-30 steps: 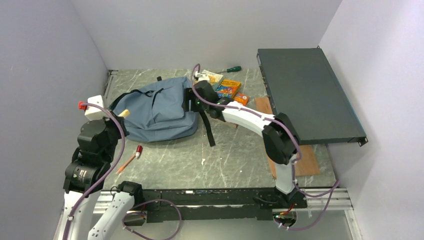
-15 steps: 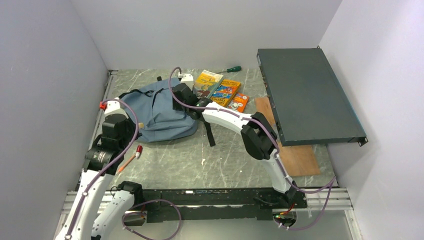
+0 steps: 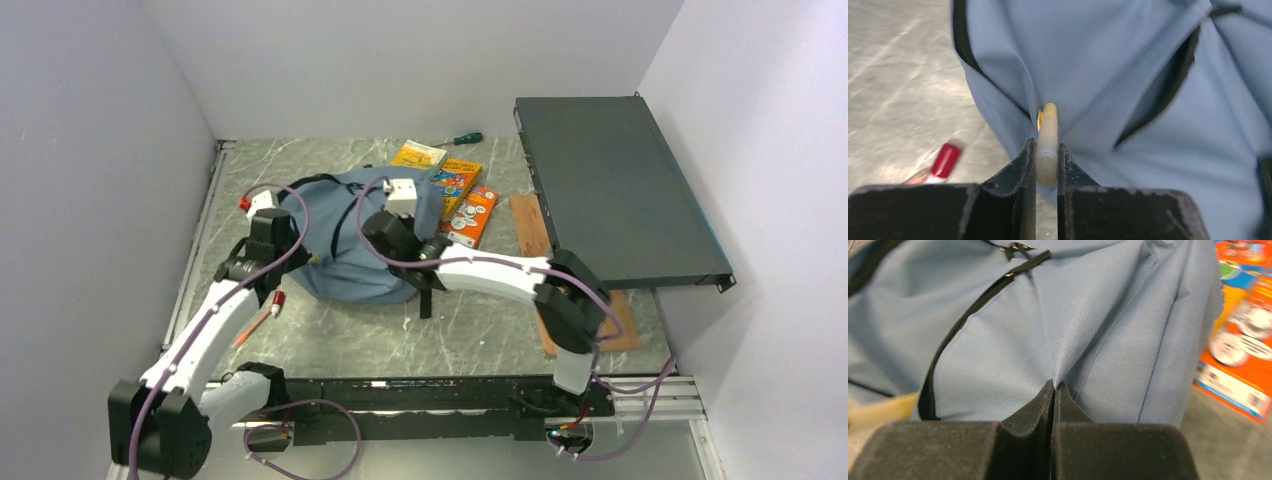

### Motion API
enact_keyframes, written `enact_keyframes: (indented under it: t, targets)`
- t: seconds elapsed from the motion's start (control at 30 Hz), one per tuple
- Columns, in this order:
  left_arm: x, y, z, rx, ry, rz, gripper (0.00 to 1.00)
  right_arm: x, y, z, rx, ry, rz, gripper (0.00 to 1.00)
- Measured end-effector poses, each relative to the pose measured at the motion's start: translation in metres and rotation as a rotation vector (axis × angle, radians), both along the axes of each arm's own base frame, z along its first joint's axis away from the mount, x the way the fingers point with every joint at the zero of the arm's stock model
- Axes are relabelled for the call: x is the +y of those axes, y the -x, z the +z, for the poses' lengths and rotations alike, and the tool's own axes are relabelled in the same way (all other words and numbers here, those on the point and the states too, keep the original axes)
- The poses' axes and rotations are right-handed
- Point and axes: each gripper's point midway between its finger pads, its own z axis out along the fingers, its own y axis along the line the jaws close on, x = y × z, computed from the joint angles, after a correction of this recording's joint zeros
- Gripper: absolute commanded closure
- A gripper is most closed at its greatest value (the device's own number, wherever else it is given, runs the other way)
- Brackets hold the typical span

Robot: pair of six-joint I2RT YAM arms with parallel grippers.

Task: Pack the student bag
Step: Move the student bag to the center of the board.

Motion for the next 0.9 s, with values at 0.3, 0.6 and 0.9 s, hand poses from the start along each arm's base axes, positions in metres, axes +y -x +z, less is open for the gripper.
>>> enact_keyframes:
  t: [0.3, 0.6, 0.9]
  targets:
    - [-0.038, -0.028, 0.002, -0.001, 0.120, -0.133, 1.00, -0.069, 0.049, 0.026, -0.084, -0.075, -0.079, 1.00]
    - [-0.078, -0.009, 0.069, -0.132, 0.231, -0.412, 1.00, -0.101, 0.046, -0.018, 0.009, -0.109, -0.040, 1.00]
    - [-0.092, -0.016, 0.076, -0.144, 0.353, -0.507, 1.00, -0.097, 0.046, -0.011, 0.020, -0.159, -0.008, 1.00]
